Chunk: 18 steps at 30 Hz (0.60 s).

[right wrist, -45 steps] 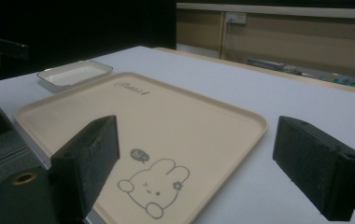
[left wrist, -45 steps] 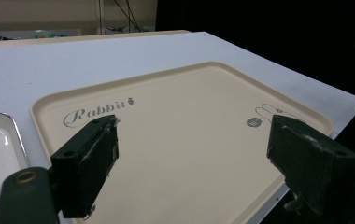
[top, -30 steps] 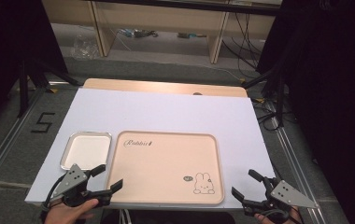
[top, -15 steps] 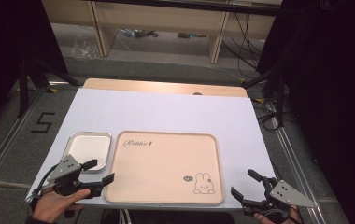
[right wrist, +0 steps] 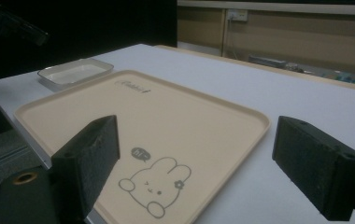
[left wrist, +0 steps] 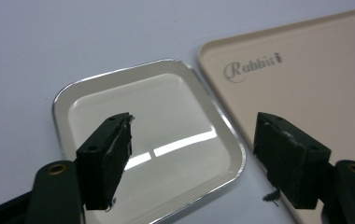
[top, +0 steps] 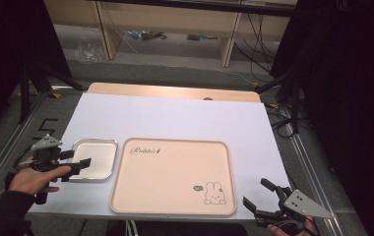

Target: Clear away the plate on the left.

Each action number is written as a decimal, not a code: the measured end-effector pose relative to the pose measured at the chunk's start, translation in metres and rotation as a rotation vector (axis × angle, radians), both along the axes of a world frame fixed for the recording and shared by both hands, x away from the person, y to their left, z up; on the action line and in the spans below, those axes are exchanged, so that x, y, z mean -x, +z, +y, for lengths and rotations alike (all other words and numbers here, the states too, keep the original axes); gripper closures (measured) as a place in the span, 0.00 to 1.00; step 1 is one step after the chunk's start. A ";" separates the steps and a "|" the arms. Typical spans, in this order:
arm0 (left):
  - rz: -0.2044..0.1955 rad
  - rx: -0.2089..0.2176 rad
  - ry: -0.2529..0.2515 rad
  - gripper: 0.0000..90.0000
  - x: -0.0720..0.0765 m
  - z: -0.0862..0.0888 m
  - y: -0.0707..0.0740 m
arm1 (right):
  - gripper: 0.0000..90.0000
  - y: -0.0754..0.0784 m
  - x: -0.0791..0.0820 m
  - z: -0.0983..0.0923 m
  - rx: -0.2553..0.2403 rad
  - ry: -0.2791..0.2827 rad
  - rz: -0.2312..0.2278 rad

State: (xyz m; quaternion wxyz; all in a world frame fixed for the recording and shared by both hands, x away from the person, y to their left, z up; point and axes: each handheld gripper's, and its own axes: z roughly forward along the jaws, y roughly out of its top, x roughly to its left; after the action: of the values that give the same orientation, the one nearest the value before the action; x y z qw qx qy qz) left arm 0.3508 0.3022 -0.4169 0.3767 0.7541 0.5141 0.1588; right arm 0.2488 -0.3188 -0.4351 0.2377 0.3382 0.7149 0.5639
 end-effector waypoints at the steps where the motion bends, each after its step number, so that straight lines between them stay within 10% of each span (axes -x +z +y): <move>1: 0.038 -0.023 -0.006 0.31 -0.004 0.006 0.000 | 0.17 0.000 0.000 0.000 -0.002 0.001 0.003; 18: 0.225 -0.093 0.133 0.42 -0.067 0.034 -0.025 | 0.17 -0.001 -0.001 -0.002 0.004 0.010 0.005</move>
State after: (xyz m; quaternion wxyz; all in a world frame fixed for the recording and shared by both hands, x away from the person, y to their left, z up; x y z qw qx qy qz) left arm 0.4182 0.3363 -0.4418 0.2700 0.7481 0.5939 0.1213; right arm 0.2497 -0.3205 -0.4357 0.2337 0.3358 0.7183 0.5627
